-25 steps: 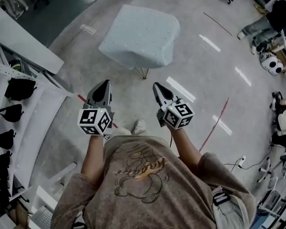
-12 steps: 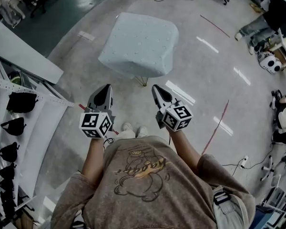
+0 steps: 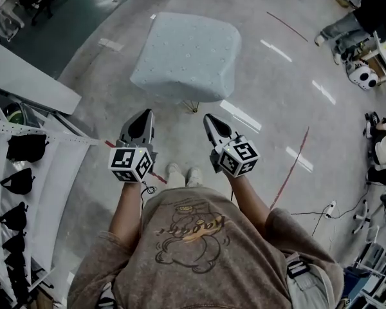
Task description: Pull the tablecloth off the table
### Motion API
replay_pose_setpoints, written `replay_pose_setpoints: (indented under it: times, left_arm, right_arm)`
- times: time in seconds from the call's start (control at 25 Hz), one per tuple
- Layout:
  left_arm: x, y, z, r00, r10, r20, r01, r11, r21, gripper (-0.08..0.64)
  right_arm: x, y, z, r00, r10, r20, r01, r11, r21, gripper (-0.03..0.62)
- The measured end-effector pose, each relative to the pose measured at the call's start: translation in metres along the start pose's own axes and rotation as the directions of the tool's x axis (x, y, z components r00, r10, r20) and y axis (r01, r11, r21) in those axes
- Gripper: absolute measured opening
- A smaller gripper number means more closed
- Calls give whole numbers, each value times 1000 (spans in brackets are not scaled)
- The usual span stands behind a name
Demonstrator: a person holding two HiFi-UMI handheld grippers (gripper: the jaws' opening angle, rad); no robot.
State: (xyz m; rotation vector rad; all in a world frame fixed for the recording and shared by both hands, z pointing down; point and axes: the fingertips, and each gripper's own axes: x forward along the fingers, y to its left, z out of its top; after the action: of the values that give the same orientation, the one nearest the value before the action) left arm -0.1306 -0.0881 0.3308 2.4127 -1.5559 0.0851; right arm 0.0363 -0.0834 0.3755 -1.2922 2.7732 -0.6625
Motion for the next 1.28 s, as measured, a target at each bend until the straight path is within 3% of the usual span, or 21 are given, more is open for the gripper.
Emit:
replay_pose_setpoints:
  times: [0.6, 1.28]
  left_arm:
    - [45, 34, -33, 1000, -18, -19, 17, 999, -47, 18]
    - [94, 75, -111, 999, -18, -46, 16, 998, -58, 19]
  right_arm:
    - [41, -32, -25, 999, -34, 8, 34, 999, 19, 6]
    - [90, -66, -78, 998, -25, 51, 23, 999, 42, 6]
